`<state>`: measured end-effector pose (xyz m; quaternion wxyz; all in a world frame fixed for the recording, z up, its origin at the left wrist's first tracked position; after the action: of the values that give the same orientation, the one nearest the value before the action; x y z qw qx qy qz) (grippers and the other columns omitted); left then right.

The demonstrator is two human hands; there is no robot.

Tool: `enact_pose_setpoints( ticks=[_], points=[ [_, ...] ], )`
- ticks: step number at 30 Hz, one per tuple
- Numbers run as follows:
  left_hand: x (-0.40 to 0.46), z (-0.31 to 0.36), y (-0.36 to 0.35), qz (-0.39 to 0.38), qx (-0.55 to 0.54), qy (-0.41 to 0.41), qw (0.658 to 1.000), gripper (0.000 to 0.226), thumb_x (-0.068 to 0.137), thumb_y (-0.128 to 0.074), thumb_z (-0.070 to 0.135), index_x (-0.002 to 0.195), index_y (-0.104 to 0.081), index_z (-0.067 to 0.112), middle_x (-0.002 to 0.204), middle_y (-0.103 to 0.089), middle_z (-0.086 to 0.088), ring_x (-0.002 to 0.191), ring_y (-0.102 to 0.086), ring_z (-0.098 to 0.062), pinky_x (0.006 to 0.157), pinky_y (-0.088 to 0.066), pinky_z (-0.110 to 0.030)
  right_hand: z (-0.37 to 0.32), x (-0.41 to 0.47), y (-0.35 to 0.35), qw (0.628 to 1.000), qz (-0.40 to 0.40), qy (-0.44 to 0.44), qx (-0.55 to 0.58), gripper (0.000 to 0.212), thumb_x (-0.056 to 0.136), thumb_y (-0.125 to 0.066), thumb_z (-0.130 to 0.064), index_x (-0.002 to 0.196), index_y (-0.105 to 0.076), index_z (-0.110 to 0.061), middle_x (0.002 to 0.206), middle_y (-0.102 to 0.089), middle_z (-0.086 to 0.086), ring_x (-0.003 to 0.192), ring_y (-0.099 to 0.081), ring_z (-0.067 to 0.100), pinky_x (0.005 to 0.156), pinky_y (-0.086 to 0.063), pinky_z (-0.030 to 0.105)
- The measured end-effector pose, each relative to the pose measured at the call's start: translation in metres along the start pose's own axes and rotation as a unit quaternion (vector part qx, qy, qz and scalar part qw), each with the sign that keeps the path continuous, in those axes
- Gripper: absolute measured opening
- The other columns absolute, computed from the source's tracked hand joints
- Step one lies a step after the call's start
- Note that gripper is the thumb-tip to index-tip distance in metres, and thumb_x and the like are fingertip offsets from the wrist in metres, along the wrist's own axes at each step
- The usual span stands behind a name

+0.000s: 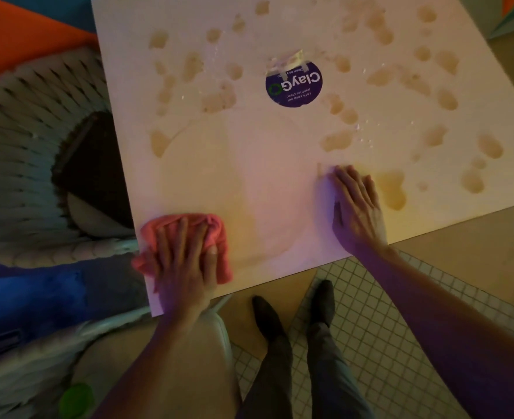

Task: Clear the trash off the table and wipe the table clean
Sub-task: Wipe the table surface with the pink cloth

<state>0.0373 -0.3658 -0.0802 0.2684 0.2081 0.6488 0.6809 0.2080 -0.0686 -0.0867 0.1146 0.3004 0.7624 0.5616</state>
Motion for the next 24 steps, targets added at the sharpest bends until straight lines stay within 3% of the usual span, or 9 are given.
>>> enact_pose_setpoints(
  ticks=[5, 8, 12, 16, 24],
  points=[
    [-0.018, 0.03, -0.012, -0.005, -0.01, 0.124, 0.992, 0.055, 0.101, -0.026, 0.048, 0.153, -0.035, 0.031, 0.164, -0.024, -0.004, 0.15, -0.017, -0.04, 0.115, -0.014, -0.063, -0.004, 0.0, 0.004, 1.0, 0.009, -0.018, 0.014, 0.059, 0.089, -0.04, -0.008, 0.147, -0.041, -0.003, 0.154, -0.041, 0.015, 0.148, -0.028, 0.031, 0.12, -0.021, 0.056],
    [-0.018, 0.08, -0.015, 0.011, -0.01, 0.09, 0.996, 0.056, 0.1, -0.03, 0.047, 0.153, -0.037, 0.028, 0.164, -0.024, -0.004, 0.149, -0.02, -0.042, 0.115, -0.014, -0.064, -0.003, 0.001, 0.006, 0.999, 0.016, -0.014, 0.025, 0.06, 0.087, -0.04, -0.005, 0.147, -0.041, -0.001, 0.151, -0.042, 0.017, 0.148, -0.029, 0.032, 0.119, -0.022, 0.056],
    [0.004, 0.153, -0.017, 0.029, -0.018, -0.013, 0.999, 0.056, 0.1, -0.036, 0.048, 0.154, -0.033, 0.032, 0.164, -0.023, -0.004, 0.148, -0.02, -0.044, 0.113, -0.016, -0.067, -0.003, 0.001, 0.011, 0.997, 0.048, -0.028, 0.058, 0.056, 0.088, -0.042, 0.002, 0.145, -0.044, 0.001, 0.147, -0.046, 0.019, 0.146, -0.032, 0.033, 0.119, -0.025, 0.054],
    [0.058, 0.186, -0.015, 0.044, -0.019, -0.078, 0.996, 0.051, 0.103, -0.034, 0.051, 0.152, -0.034, 0.038, 0.164, -0.023, 0.002, 0.149, -0.023, -0.039, 0.115, -0.016, -0.064, -0.001, 0.001, 0.011, 0.994, 0.061, -0.031, 0.086, 0.056, 0.087, -0.043, 0.008, 0.143, -0.046, 0.002, 0.144, -0.048, 0.02, 0.145, -0.034, 0.034, 0.12, -0.025, 0.053],
    [0.214, 0.19, -0.014, 0.092, -0.041, 0.018, 0.995, 0.044, 0.101, -0.037, 0.051, 0.14, -0.052, 0.037, 0.155, -0.043, -0.001, 0.141, -0.037, -0.04, 0.111, -0.025, -0.066, 0.006, 0.004, 0.007, 0.995, 0.043, -0.055, 0.071, 0.069, 0.077, -0.043, 0.01, 0.146, -0.04, 0.004, 0.147, -0.045, 0.022, 0.147, -0.029, 0.035, 0.122, -0.022, 0.05]
  ],
)
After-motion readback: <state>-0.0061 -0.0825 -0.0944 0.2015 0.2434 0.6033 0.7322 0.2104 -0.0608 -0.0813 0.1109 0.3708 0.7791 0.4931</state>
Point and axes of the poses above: each hand's wrist, its own x-axis towards the middle knuckle, its own y-axis out of the back of the hand, z = x × y, the point moved 6 cm from there along x, towards the middle knuckle
